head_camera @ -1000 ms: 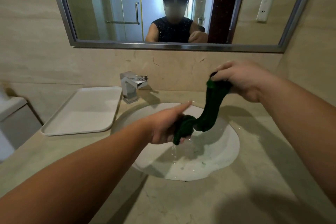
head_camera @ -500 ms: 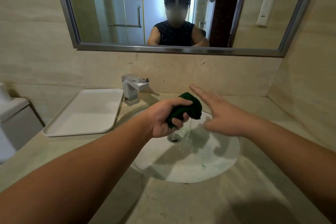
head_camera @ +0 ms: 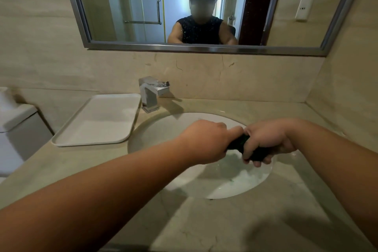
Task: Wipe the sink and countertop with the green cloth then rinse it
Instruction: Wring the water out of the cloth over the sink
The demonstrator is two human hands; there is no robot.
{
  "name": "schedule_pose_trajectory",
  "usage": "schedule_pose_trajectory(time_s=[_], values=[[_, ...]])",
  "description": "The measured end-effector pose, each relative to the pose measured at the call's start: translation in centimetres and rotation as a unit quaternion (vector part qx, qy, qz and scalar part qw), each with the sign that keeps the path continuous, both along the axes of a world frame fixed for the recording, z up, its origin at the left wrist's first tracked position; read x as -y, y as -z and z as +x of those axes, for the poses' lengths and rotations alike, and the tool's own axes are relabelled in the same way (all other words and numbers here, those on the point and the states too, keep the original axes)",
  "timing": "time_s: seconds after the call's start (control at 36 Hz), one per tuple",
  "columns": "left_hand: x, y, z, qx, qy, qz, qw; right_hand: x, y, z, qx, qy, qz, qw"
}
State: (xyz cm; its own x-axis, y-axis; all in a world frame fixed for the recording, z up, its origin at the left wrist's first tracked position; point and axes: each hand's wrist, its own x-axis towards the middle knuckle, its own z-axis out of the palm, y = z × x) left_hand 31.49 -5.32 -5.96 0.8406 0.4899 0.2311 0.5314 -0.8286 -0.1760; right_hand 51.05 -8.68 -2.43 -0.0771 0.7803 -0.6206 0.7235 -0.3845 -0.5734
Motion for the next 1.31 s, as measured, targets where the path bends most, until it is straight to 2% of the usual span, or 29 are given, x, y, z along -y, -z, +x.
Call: schedule_pose_trajectory(time_s=[0.06, 0.11, 0.19, 0.25, 0.28, 0.36, 0.42, 0.47, 0.56, 0.58, 0.64, 0.72, 0.78, 0.81, 0.86, 0.92, 0.97, 1.0, 1.19, 1.31], values=[[-0.2, 0.7, 0.1, 0.002, 0.013, 0.042, 0.999, -0.1, 0.0, 0.2, -0.023, 0.003, -0.005, 1.000], [-0.6, 0.8, 0.2, 0.014, -0.001, 0.033, 0.999, -0.1, -0.3, 0.3, -0.040, 0.010, 0.005, 0.999], [-1.3, 0.1, 0.1, 0.081, -0.055, -0.068, 0.993, -0.2, -1.3, 0.2, -0.072, 0.063, 0.051, 0.994], [-1.9, -0.6, -0.1, 0.150, -0.105, -0.195, 0.964, -0.2, -2.4, -0.1, -0.109, 0.106, 0.102, 0.983], [-2.3, -1.0, -0.1, 0.190, -0.127, -0.274, 0.934, -0.2, -2.9, -0.5, -0.130, 0.122, 0.132, 0.975], [-3.8, -1.7, -0.7, 0.308, -0.173, -0.494, 0.795, -0.1, -4.0, -1.9, -0.190, 0.165, 0.238, 0.938], [-4.5, -2.3, -1.5, 0.331, -0.176, -0.597, 0.709, -0.1, -4.2, -2.7, -0.203, 0.163, 0.324, 0.910], [-4.9, -3.0, -2.4, 0.322, -0.166, -0.686, 0.632, 0.0, -4.0, -3.5, -0.123, 0.108, 0.425, 0.890], [-5.5, -3.8, -3.6, 0.297, -0.140, -0.775, 0.539, 0.2, -2.8, -3.9, 0.070, -0.036, 0.513, 0.855], [-5.5, -4.0, -4.0, 0.282, -0.129, -0.795, 0.522, 0.1, -2.1, -3.8, 0.133, -0.078, 0.525, 0.837], [-5.5, -4.3, -4.3, 0.236, -0.108, -0.820, 0.509, -0.1, -0.5, -3.6, 0.235, -0.131, 0.546, 0.794], [-4.9, -4.2, -4.0, 0.163, -0.097, -0.827, 0.530, -0.4, 1.0, -3.7, 0.289, -0.186, 0.622, 0.704], [-4.5, -4.0, -3.6, 0.130, -0.098, -0.799, 0.579, -0.7, 1.3, -3.7, 0.289, -0.213, 0.655, 0.665], [-4.2, -4.0, -3.4, 0.116, -0.096, -0.771, 0.619, -0.7, 1.2, -3.7, 0.296, -0.219, 0.645, 0.669], [-3.8, -3.8, -3.0, 0.093, -0.112, -0.685, 0.714, -0.7, 0.7, -4.0, 0.339, -0.210, 0.566, 0.722], [-3.3, -3.6, -2.2, 0.082, -0.156, -0.550, 0.816, -0.6, 0.2, -4.6, 0.373, -0.193, 0.461, 0.782], [-2.7, -3.2, -1.4, 0.058, -0.175, -0.392, 0.901, -0.8, 0.0, -5.1, 0.340, -0.177, 0.374, 0.845], [-2.4, -3.0, -1.2, 0.047, -0.174, -0.333, 0.926, -0.9, 0.0, -5.2, 0.308, -0.172, 0.343, 0.871], [-1.9, -1.8, -1.9, 0.017, -0.147, -0.176, 0.973, -1.7, 0.5, -6.0, 0.154, -0.103, 0.200, 0.962], [-2.0, -0.8, -2.6, 0.047, -0.111, -0.066, 0.991, -1.8, 0.5, -6.1, 0.058, -0.050, 0.133, 0.988]])
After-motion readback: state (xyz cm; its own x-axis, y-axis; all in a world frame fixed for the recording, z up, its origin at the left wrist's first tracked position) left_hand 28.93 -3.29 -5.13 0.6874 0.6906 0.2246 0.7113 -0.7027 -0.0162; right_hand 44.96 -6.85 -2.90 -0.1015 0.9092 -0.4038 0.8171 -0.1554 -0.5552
